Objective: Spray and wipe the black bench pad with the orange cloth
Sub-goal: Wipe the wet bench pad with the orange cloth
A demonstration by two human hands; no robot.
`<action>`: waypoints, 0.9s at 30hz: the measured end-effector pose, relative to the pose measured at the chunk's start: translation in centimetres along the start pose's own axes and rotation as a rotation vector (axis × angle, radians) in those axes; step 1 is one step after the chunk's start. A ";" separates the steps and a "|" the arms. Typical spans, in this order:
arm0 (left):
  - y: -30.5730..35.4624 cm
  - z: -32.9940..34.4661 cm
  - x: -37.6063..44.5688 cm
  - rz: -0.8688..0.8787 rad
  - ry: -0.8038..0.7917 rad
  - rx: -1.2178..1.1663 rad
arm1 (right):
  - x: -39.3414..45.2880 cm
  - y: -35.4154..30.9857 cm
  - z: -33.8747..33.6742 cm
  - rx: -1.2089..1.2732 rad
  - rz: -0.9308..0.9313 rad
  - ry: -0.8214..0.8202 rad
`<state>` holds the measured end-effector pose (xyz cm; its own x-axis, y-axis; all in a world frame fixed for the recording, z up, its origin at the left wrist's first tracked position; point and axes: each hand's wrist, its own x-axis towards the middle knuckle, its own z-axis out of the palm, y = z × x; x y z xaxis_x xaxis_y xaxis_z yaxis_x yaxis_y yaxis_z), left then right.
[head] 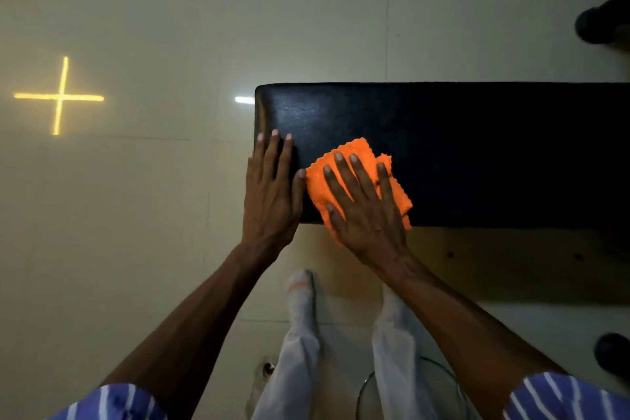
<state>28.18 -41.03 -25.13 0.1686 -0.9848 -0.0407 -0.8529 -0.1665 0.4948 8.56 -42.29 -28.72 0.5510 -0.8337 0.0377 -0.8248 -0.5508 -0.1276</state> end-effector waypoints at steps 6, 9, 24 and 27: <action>2.2 1.0 1.4 0.170 -0.114 0.084 | -1.9 6.7 -2.6 -0.026 0.572 0.113; 2.8 2.0 2.1 0.237 -0.141 0.123 | 1.2 6.7 -3.1 0.038 0.731 0.141; 6.7 5.9 4.9 0.319 -0.157 0.237 | 1.2 10.7 -4.3 0.118 0.617 0.123; 6.9 6.7 5.1 0.307 -0.166 0.284 | 0.7 9.6 -3.8 0.129 0.441 0.088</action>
<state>19.84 -47.56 -27.72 -0.1754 -0.9813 -0.0790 -0.9568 0.1511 0.2484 0.56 -48.33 -26.20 0.1334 -0.9904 0.0355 -0.9524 -0.1381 -0.2719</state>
